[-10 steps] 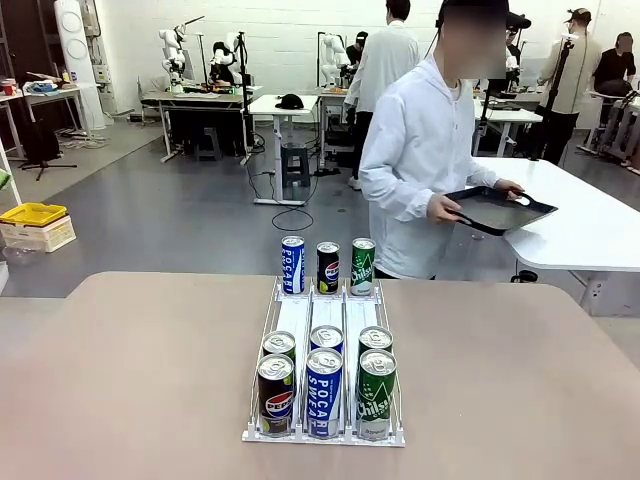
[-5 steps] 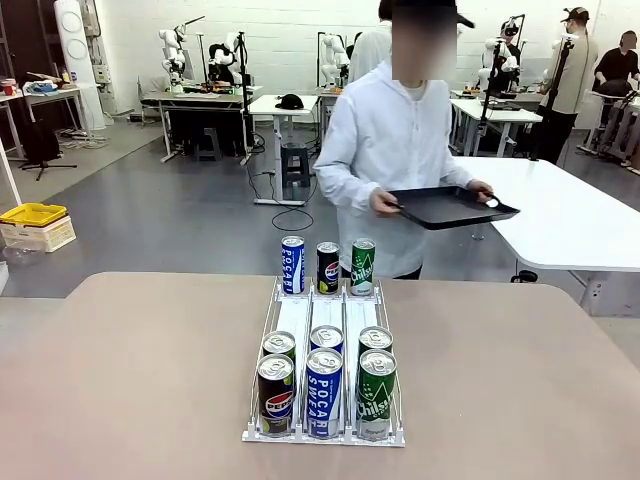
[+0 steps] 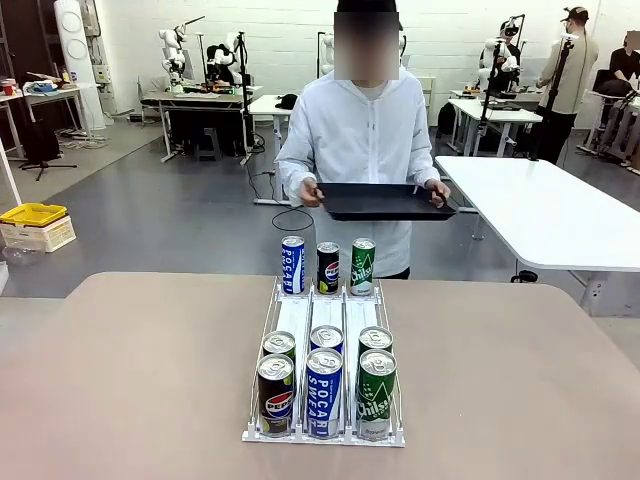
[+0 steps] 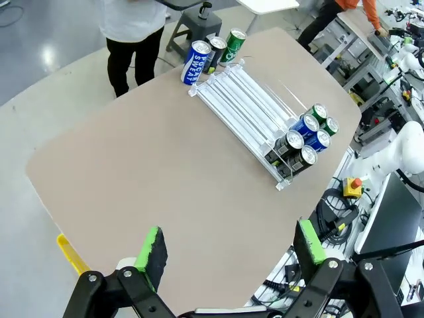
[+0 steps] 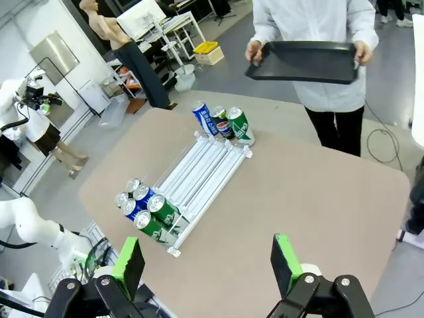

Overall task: Retrieve and hand over the desired beverage to the person.
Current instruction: Pick up a can of the same type that the person held from the Automatic Can Dispenser.

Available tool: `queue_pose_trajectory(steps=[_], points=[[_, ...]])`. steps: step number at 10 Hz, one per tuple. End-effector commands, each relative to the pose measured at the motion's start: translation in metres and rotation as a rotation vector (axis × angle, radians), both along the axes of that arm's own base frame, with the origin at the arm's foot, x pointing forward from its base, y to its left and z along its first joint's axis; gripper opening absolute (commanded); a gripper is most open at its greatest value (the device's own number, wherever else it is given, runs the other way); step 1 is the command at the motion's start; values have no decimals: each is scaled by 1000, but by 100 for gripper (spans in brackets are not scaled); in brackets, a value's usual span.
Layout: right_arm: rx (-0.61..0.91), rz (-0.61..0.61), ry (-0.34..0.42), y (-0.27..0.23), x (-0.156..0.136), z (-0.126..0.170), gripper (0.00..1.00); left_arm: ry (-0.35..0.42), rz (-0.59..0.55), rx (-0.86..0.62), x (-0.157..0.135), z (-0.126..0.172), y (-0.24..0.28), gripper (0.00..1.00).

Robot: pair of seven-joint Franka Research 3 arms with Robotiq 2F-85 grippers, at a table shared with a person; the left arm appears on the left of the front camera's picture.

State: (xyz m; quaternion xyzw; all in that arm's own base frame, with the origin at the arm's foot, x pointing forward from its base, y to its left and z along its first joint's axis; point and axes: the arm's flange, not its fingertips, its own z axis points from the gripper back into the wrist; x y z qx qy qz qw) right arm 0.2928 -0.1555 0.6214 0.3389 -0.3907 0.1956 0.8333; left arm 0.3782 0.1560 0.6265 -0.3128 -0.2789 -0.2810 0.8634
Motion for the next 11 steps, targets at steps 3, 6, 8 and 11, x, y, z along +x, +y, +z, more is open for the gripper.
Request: queue_pose_trajectory(steps=[3, 6, 8, 11], points=[[3, 18, -12, 0, 2, -1, 100, -20, -20, -12, 2, 1, 0, 100], [3, 18, -12, 0, 2, -1, 100, -20, -20, -12, 2, 1, 0, 100], [3, 18, -12, 0, 2, -1, 100, -20, -20, -12, 2, 1, 0, 100], [3, 18, -12, 0, 2, -1, 100, -20, -20, -12, 2, 1, 0, 100]])
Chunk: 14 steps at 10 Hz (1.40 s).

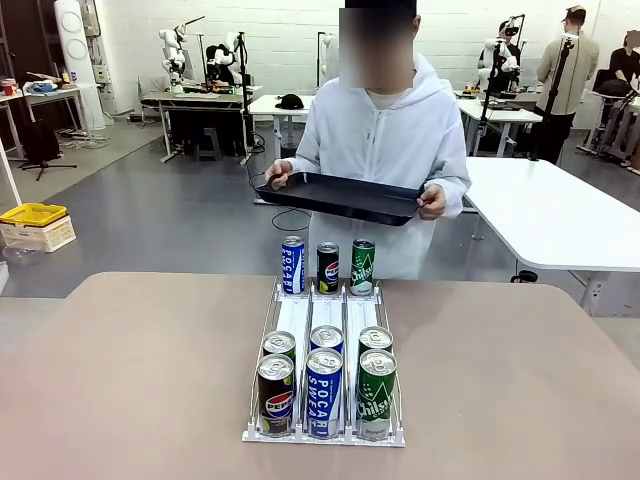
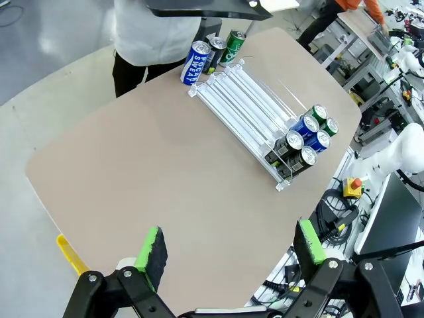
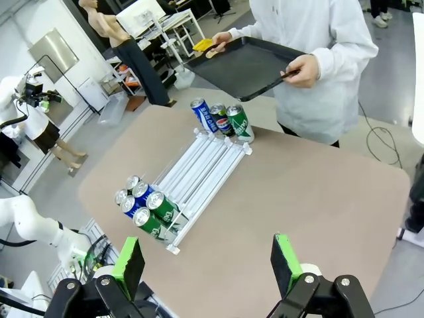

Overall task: Retrieve and hand over the desired beverage to the person.
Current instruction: Pick up a can of the same type that the person held from the Automatic Can Dispenser.

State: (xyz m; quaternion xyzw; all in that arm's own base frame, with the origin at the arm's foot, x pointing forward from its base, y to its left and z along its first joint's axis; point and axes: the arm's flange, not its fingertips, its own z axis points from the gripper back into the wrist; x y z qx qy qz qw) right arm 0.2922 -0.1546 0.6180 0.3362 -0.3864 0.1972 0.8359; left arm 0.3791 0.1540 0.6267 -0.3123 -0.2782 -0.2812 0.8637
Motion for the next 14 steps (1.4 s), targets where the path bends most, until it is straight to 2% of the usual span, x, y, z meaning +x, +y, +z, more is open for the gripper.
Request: queue_pose_trajectory(steps=[1, 14], points=[[12, 16, -19, -1, 3, 3, 100, -21, -19, -14, 1, 1, 2, 100], [12, 16, -19, -1, 3, 3, 100, -21, -19, -14, 1, 1, 2, 100]])
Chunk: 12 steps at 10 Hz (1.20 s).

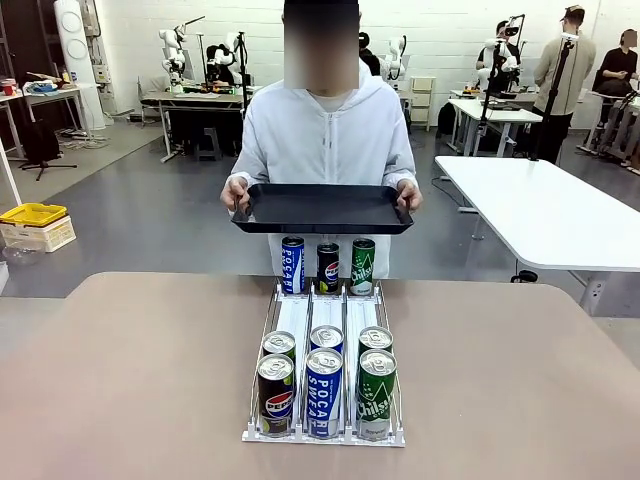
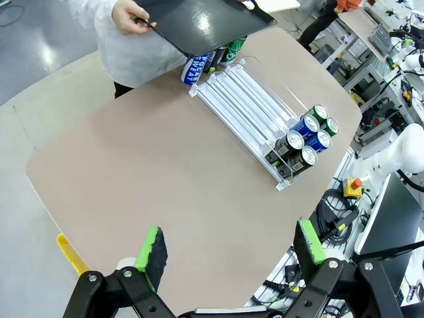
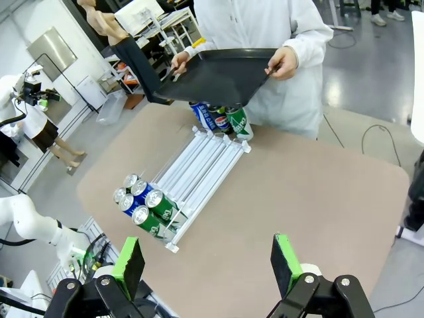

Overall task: Retrieve and hand over the desired beverage to the person.
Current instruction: Pick up a can of the same type that the person held from the Automatic Can Dispenser.

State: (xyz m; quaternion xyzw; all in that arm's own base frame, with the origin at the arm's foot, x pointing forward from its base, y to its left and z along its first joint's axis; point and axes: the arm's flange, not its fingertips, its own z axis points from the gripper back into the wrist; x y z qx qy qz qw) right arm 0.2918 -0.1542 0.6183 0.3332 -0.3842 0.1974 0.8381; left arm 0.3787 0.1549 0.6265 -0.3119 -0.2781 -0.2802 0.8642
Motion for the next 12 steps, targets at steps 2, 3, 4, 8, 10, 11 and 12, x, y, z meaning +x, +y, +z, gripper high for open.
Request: queue_pose_trajectory(steps=[2, 3, 4, 8, 10, 11, 12], points=[[19, 17, -23, -1, 3, 3, 100, -22, -21, -14, 1, 1, 2, 100], [19, 17, -23, -1, 3, 3, 100, -22, -21, -14, 1, 1, 2, 100], [19, 17, -23, -1, 3, 3, 100, -22, -21, -14, 1, 1, 2, 100], [19, 17, -23, -1, 3, 3, 100, -22, -21, -14, 1, 1, 2, 100], [19, 17, -23, -1, 3, 3, 100, -22, -21, -14, 1, 1, 2, 100], [19, 17, -23, -1, 3, 3, 100, -22, -21, -14, 1, 1, 2, 100], [19, 17, -23, -1, 3, 3, 100, -22, -21, -14, 1, 1, 2, 100]])
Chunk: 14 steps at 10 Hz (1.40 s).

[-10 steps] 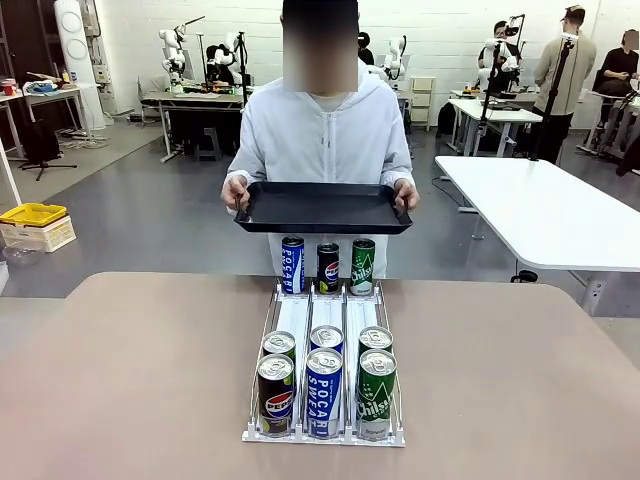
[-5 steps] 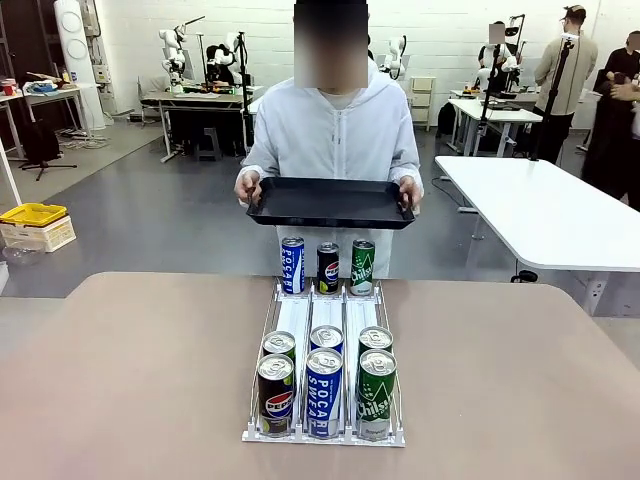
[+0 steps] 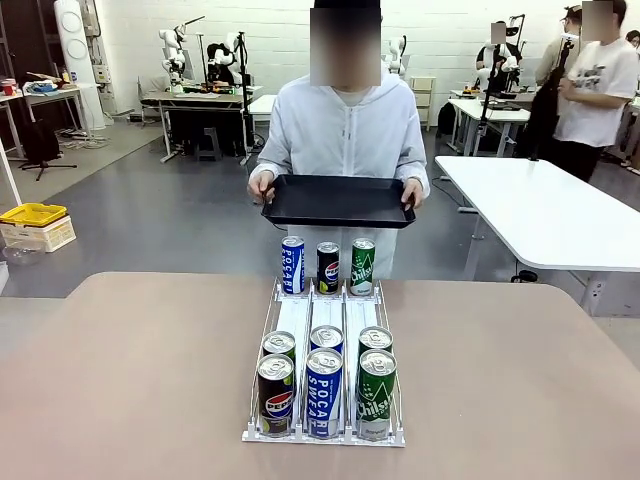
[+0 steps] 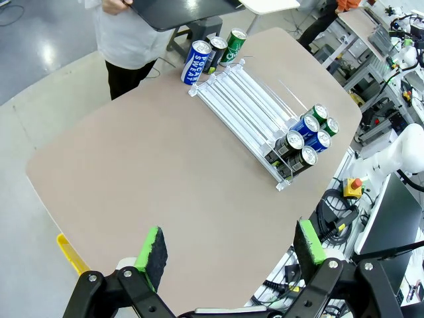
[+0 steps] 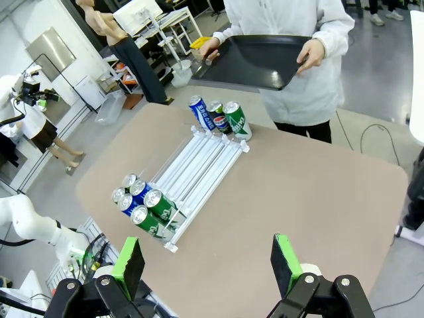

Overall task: Retrieve and hand over the desired beverage to the person.
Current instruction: Pick up a can of the same type that the person held from the Automatic Can Dispenser.

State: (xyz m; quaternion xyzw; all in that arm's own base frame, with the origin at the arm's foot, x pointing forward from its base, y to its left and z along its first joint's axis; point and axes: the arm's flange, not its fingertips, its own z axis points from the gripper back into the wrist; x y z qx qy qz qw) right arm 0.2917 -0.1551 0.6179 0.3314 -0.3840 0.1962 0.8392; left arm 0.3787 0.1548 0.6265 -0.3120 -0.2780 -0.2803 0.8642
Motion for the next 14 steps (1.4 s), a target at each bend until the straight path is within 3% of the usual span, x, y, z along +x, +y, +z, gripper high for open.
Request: queue_pose_trajectory(steps=[1, 14], points=[[22, 21, -24, 0, 4, 3, 100, -22, -21, -14, 1, 1, 2, 100], [22, 21, -24, 0, 4, 3, 100, -22, -21, -14, 1, 1, 2, 100]])
